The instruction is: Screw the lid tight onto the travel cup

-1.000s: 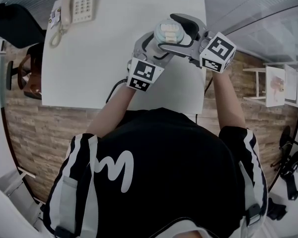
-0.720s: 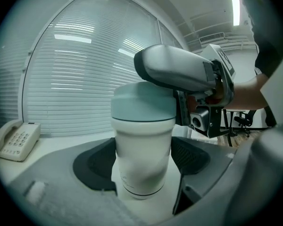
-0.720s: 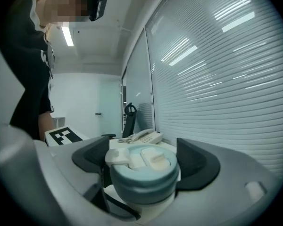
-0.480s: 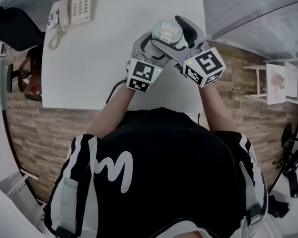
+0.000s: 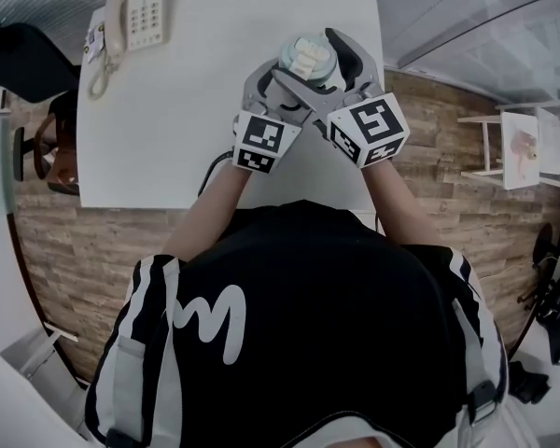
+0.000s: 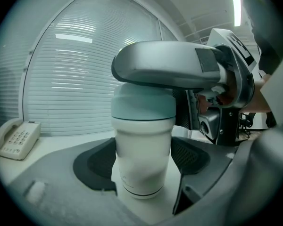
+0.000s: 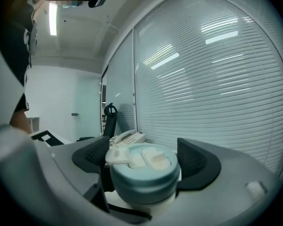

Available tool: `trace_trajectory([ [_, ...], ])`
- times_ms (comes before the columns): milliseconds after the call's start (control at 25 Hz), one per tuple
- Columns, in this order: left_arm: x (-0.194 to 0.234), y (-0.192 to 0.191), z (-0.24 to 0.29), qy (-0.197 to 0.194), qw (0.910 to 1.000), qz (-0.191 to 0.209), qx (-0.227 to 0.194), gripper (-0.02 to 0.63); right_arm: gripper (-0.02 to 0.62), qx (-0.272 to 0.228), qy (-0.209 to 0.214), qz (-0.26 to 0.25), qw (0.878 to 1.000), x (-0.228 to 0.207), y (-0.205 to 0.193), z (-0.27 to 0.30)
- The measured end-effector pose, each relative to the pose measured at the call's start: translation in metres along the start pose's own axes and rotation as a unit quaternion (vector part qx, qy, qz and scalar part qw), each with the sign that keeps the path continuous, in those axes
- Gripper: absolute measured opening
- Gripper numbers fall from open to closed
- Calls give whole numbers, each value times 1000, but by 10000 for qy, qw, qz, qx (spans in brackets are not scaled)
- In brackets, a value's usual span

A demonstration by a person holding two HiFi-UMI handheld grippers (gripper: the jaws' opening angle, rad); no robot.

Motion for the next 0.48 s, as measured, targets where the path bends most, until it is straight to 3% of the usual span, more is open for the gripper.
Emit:
trace_trajectory([
  [120, 0, 0, 0, -6, 10000, 9, -11, 371, 459, -108, 663, 120, 9977, -8, 7, -5],
  [240, -1, 1, 0, -25, 10000, 6, -35, 371, 473, -46, 1536, -164, 9880, -25, 17, -12],
  [400, -1, 1, 0, -27, 10000, 13, -31, 371, 483, 611, 2894, -553, 9537, -46, 22, -8],
  [480, -1, 1, 0, -33, 10000, 12, -24, 371, 488, 919, 3247, -757, 9383, -50, 20, -2],
])
Point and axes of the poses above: the fingertips, and each gripper's own axes: z forward along the fingers, x to its left, y out of its top, the point moved 10 cm from there along -z, backward along the fingers, and after that the axes turned 14 degrees about y, right-handed, at the moved point
